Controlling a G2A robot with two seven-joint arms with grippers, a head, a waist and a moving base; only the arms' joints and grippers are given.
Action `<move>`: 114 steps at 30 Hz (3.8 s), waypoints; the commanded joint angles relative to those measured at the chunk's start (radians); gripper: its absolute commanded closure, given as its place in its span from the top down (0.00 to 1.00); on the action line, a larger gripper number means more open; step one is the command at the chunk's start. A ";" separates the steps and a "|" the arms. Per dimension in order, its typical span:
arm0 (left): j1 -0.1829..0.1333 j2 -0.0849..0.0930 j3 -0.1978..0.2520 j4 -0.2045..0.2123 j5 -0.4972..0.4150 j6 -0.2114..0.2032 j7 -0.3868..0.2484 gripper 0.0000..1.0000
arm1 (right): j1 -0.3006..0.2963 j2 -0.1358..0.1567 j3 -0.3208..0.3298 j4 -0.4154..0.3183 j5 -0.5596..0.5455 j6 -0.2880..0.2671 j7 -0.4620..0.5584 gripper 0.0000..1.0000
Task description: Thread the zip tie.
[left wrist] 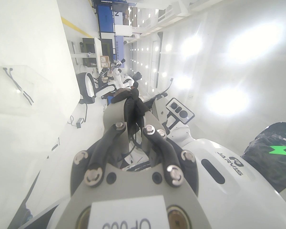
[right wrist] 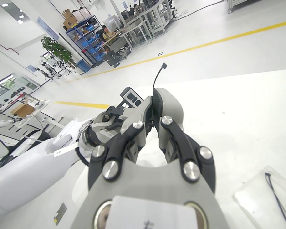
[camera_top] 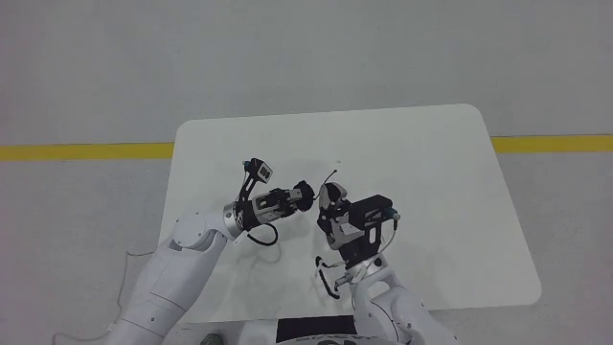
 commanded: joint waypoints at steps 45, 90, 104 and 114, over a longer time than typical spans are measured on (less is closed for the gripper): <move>0.000 0.000 0.000 0.000 0.000 0.000 0.000 0.00 | 0.002 -0.012 0.001 0.010 0.136 -0.009 -0.007 0.00; 0.000 0.000 0.000 0.000 0.000 0.000 0.000 0.00 | 0.011 -0.017 -0.007 0.019 0.238 0.006 -0.016 0.00; 0.000 0.000 0.000 0.000 0.000 0.000 0.000 0.00 | 0.006 -0.013 0.000 0.000 0.273 -0.008 -0.051 0.00; 0.000 0.000 0.000 0.000 0.000 0.000 0.000 0.00 | 0.005 -0.012 0.001 -0.002 0.268 -0.012 -0.051 0.00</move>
